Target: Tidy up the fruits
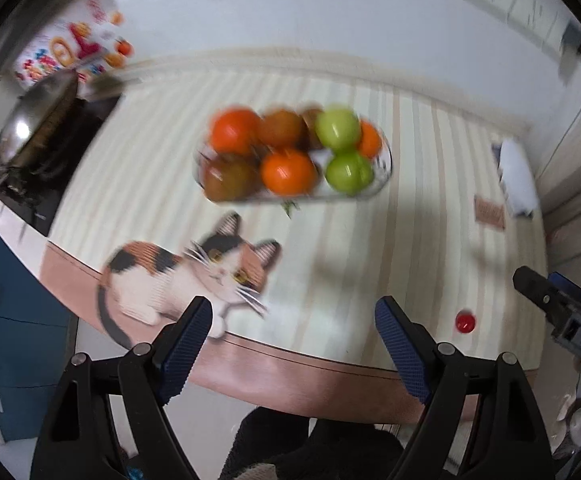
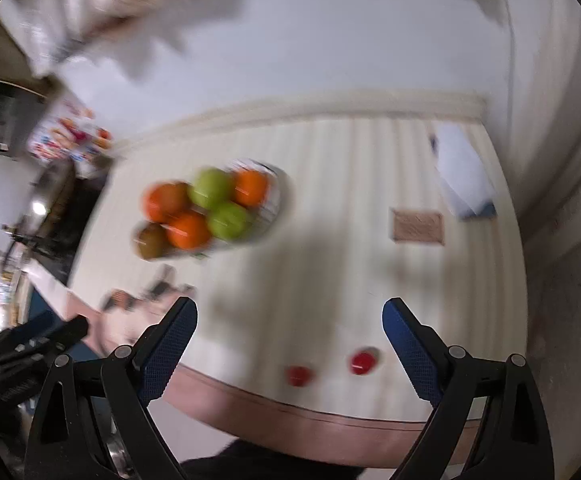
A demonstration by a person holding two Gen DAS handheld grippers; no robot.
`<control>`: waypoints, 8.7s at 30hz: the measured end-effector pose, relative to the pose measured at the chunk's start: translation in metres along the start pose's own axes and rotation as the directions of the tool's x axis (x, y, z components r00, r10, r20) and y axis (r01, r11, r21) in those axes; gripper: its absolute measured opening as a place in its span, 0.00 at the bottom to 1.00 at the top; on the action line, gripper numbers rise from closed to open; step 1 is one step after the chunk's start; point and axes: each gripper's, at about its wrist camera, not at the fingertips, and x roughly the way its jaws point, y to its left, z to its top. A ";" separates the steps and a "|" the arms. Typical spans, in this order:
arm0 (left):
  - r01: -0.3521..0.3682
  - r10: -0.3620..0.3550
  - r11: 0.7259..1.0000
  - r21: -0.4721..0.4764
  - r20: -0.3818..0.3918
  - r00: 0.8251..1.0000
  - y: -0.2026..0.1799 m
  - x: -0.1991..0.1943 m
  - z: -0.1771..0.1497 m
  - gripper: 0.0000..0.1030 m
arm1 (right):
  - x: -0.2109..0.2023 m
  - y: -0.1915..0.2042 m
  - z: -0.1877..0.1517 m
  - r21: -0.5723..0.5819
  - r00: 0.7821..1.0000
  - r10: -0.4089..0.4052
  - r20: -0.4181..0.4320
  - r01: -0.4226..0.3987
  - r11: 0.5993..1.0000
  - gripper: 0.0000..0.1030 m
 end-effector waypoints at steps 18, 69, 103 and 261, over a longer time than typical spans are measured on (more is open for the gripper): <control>0.137 -0.110 0.988 0.071 -0.299 0.948 -0.076 0.107 -0.034 0.76 | 0.130 -0.054 -0.067 -0.034 0.977 -0.071 -0.201 0.065 0.997 0.32; 0.198 -0.197 0.980 0.001 -0.076 0.977 -0.061 0.055 0.049 0.23 | 0.121 -0.039 0.039 0.141 0.941 0.323 -0.097 -0.308 0.941 0.32; 0.061 -0.064 0.998 0.020 0.168 0.984 -0.016 0.114 0.084 0.23 | 0.226 0.028 0.125 0.059 0.926 0.356 -0.127 -0.351 0.934 0.32; -0.058 0.096 0.983 -0.173 0.220 0.971 0.081 -0.073 0.019 0.93 | -0.038 0.134 0.033 -0.251 0.985 0.056 0.163 -0.013 0.968 0.96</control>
